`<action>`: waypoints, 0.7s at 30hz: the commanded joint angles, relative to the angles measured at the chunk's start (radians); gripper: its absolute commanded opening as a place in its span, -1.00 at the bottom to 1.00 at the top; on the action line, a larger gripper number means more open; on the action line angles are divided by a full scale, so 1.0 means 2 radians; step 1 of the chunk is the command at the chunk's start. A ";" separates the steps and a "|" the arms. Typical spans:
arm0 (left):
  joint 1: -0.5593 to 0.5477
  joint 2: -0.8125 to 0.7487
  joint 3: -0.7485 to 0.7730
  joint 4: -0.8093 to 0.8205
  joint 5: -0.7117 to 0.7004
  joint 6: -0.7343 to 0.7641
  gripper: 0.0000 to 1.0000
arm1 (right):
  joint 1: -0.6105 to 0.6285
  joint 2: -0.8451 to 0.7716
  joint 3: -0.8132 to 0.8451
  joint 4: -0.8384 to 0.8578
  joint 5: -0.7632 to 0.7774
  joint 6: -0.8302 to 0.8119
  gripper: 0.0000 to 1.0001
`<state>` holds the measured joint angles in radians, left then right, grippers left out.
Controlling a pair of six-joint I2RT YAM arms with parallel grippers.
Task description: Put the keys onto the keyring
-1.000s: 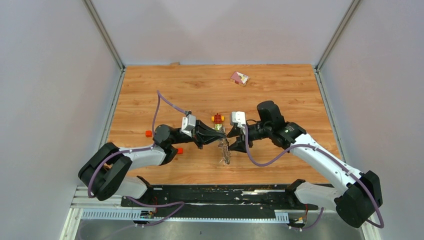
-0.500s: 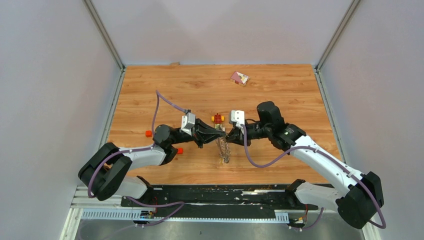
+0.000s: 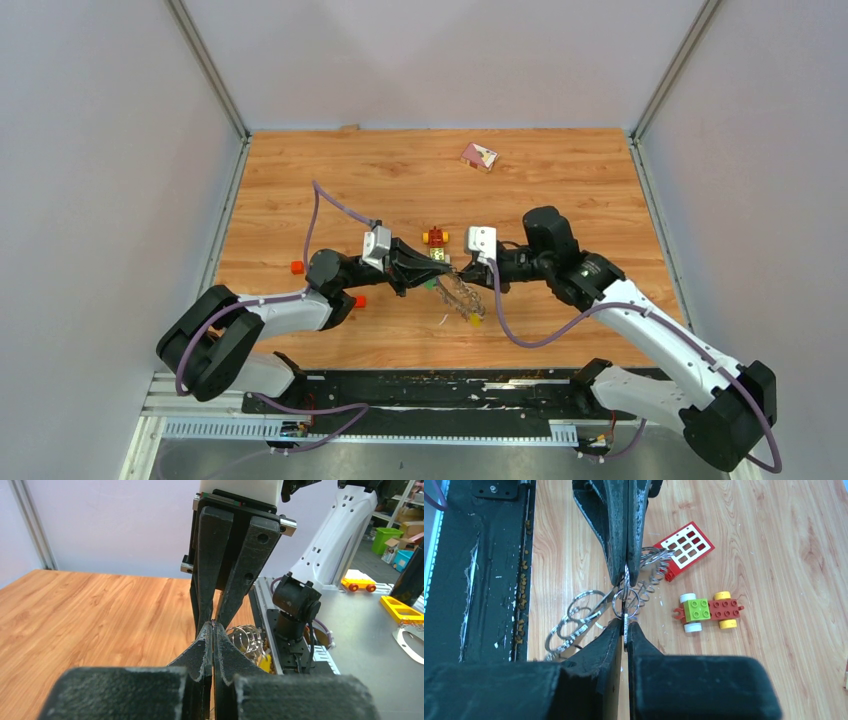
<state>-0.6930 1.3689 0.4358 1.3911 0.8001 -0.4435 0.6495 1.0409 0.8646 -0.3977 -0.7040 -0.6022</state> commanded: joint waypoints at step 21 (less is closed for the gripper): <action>-0.001 0.011 0.020 0.002 0.000 0.040 -1.00 | 0.028 0.006 0.097 -0.113 0.065 -0.067 -1.00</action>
<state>-0.6930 1.3880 0.4358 1.3590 0.8257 -0.4046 0.6857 1.0492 0.9943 -0.5774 -0.6170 -0.6956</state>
